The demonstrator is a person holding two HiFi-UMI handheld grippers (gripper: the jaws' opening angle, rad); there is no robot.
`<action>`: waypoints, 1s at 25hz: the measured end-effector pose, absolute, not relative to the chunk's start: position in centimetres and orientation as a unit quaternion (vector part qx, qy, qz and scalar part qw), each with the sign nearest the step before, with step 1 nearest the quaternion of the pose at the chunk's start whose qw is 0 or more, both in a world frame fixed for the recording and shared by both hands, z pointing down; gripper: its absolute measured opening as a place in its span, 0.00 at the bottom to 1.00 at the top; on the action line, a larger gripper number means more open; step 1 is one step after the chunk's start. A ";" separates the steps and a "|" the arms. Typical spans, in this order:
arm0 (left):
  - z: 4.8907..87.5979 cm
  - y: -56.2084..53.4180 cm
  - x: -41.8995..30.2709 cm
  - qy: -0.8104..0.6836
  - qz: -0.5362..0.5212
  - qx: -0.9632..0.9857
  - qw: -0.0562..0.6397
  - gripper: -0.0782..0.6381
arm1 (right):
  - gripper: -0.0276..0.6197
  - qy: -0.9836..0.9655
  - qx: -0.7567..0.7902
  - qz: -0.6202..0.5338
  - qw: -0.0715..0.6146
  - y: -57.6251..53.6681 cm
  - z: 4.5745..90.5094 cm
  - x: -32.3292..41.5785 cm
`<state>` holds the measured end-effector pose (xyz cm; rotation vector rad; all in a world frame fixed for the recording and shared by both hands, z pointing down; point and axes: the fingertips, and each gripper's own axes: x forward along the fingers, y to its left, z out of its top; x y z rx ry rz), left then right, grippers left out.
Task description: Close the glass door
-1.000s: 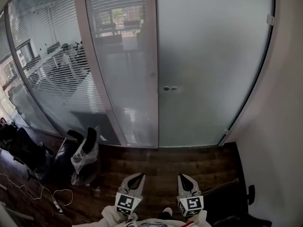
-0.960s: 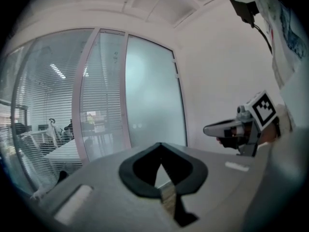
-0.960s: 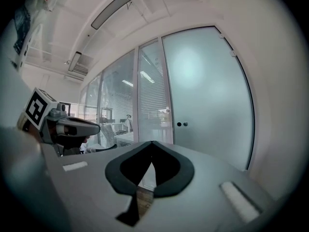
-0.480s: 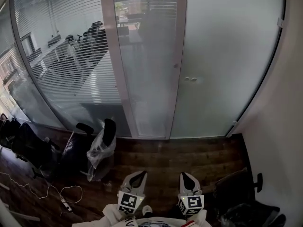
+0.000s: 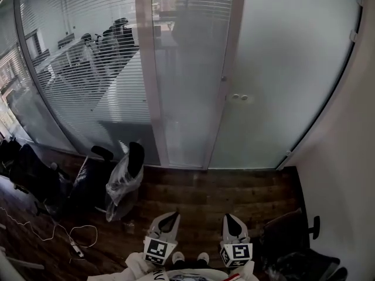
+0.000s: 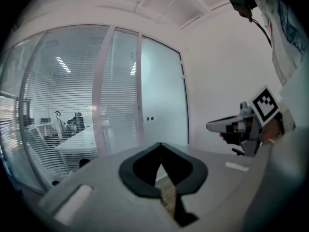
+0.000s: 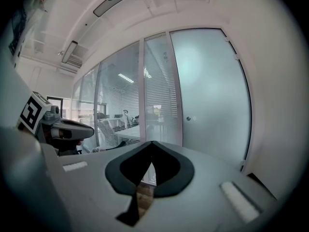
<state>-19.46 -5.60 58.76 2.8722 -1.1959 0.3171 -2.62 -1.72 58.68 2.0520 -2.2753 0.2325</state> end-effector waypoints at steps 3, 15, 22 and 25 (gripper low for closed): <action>58.4 -6.2 -18.8 -0.384 0.099 0.918 0.005 0.11 | 0.05 -0.738 0.671 0.067 0.039 -2.7 58.3 -1.8; 57.1 -9.2 -14.8 -0.388 0.093 0.917 -0.003 0.11 | 0.05 -0.742 0.666 0.066 0.033 -5.2 57.9 2.0; 57.1 -10.0 -13.9 -0.391 0.096 0.915 -0.006 0.11 | 0.05 -0.746 0.662 0.067 0.027 -6.2 58.0 2.8; 57.1 -10.4 -13.9 -0.395 0.096 0.914 -0.007 0.11 | 0.05 -0.748 0.660 0.067 0.027 -6.4 58.1 3.0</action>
